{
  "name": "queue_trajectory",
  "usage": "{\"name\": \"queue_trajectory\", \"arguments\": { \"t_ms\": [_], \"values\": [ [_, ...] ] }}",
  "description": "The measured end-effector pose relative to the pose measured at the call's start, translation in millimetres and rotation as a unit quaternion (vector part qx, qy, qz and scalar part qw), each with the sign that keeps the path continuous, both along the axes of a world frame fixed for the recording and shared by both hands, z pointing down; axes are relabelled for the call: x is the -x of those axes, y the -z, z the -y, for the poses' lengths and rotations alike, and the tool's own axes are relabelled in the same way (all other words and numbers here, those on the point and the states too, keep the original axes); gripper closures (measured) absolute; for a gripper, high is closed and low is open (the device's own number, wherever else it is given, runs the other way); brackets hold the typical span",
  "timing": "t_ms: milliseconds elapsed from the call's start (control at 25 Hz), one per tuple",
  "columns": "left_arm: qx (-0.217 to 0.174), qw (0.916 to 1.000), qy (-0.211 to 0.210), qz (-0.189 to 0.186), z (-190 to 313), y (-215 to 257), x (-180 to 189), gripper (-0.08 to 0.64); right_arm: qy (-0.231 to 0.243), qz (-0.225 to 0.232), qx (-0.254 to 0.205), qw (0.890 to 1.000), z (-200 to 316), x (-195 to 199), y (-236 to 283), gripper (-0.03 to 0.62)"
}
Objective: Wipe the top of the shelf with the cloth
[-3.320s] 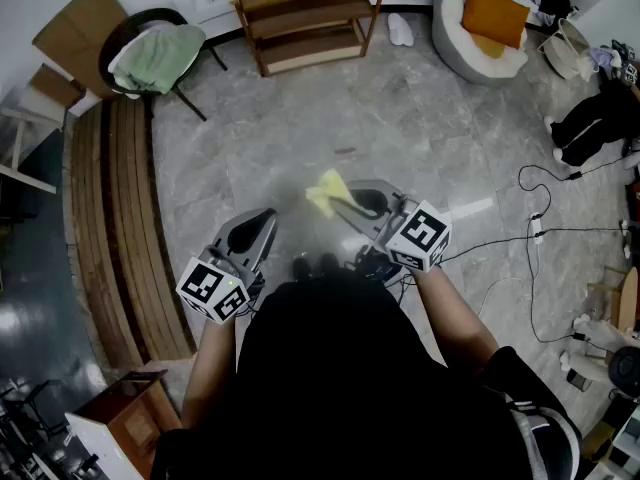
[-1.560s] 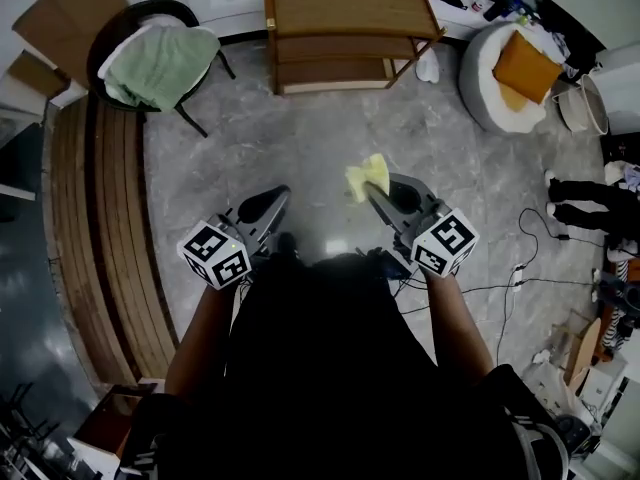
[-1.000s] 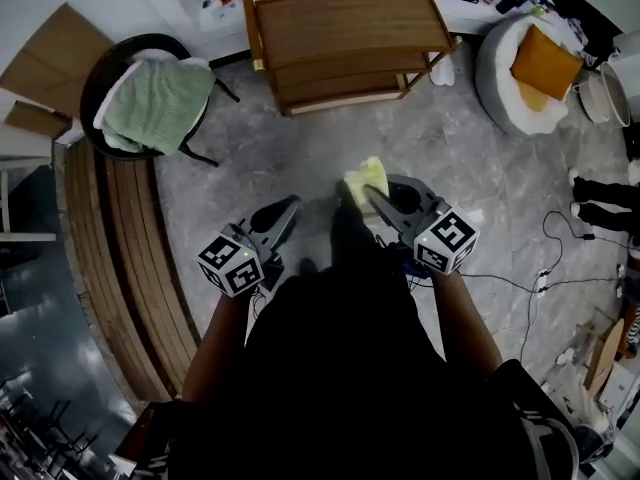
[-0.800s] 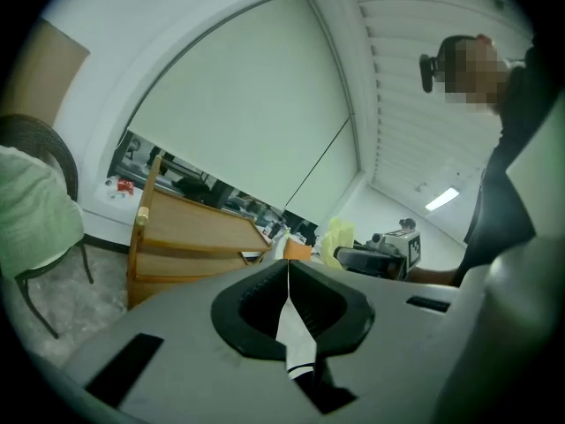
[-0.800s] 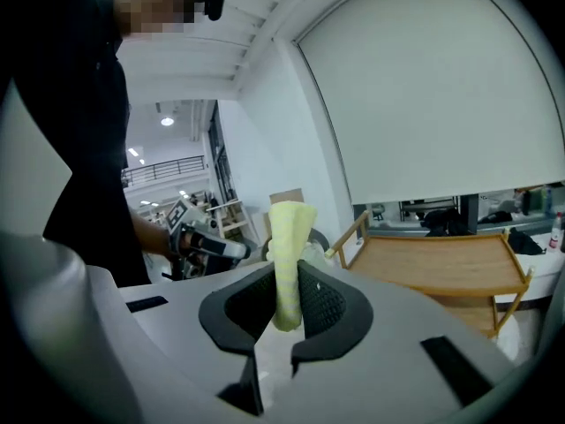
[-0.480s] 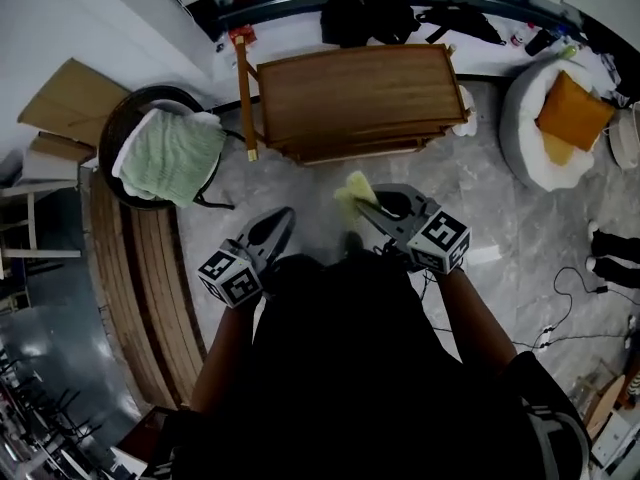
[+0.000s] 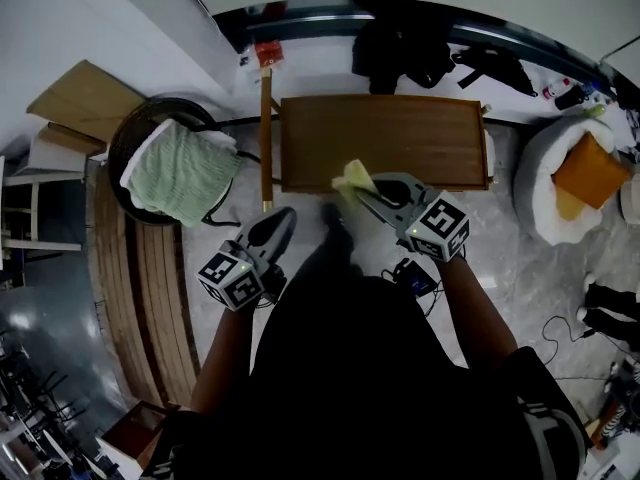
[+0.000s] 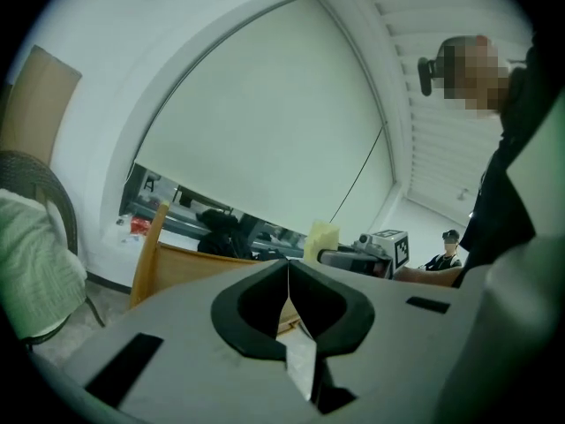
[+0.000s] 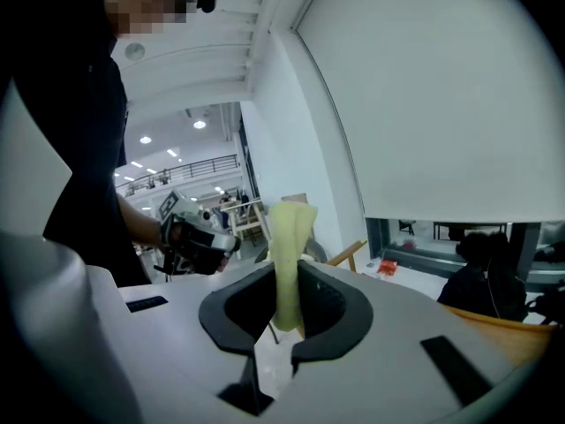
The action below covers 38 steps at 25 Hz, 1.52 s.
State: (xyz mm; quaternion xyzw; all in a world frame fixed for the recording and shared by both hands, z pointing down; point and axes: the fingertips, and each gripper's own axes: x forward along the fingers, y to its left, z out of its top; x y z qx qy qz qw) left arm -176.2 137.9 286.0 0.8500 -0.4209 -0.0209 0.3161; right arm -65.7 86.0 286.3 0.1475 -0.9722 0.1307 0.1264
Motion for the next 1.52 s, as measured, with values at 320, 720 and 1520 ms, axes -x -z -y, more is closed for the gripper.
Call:
{"name": "queue_trajectory", "arguments": {
  "t_ms": [320,720,1520],
  "values": [
    [0.051,0.9983,0.021,-0.019,111,-32,16,0.548,-0.008,-0.051,0.046,0.998,96,45,-30,0.543],
    [0.183,0.9747,0.123,0.034,202,-95,22,0.548,-0.103,-0.050,0.165,0.980,198,73,-92,0.543],
    [0.241,0.9475,0.185,0.099,273,-162,57,0.549,-0.134,-0.124,0.290,0.939,241,164,-259,0.543]
  ]
}}
